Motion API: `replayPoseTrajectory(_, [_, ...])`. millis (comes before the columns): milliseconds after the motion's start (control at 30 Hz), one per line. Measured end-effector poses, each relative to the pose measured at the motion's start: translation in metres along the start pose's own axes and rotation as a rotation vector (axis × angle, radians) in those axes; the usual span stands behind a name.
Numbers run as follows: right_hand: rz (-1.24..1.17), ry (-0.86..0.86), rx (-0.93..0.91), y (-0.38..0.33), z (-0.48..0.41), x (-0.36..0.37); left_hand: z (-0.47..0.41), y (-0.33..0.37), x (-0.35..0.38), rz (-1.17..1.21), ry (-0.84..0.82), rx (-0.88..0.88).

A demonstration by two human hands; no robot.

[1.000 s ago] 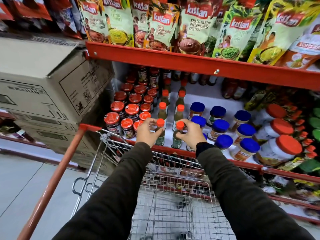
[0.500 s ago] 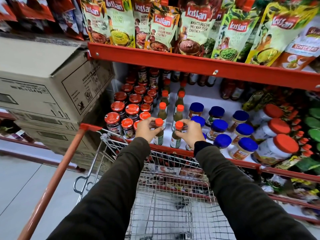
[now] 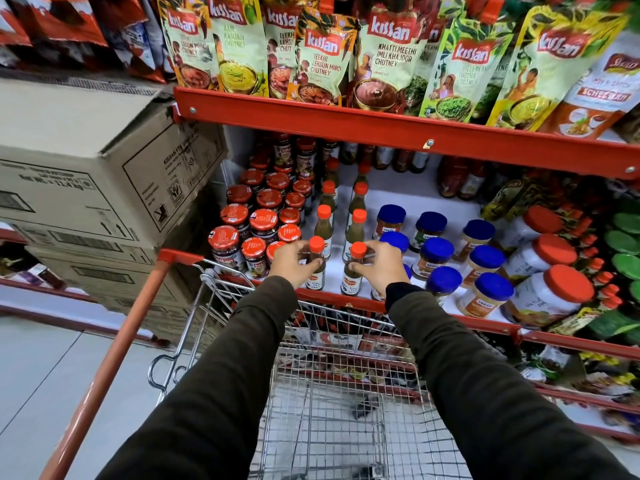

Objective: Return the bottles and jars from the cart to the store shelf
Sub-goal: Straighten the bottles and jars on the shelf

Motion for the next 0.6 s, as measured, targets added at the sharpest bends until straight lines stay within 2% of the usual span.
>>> replayPoseTrajectory(200, [0.014,-0.082,-0.020,0.000,-0.004,0.003,0.003,0.001,0.003,0.098,0.023,-0.041])
replayPoseTrajectory(367, [0.030,-0.081,0.004,0.003,-0.008,0.007,0.006,0.001,0.007,0.089,0.065,-0.057])
replayPoseTrajectory(600, [0.004,-0.061,-0.058,0.009,0.006,0.001,0.024,0.002,0.019,0.033,0.114,0.022])
Point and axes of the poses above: each hand's wrist, its own z-axis away from the middle knuckle, its own x-axis out of the palm, y = z × x, the point moved 3 cm from there along -z, towards the middle knuckle, and after that the axes turned 5 degrees about -y, right-handed, at the moved point
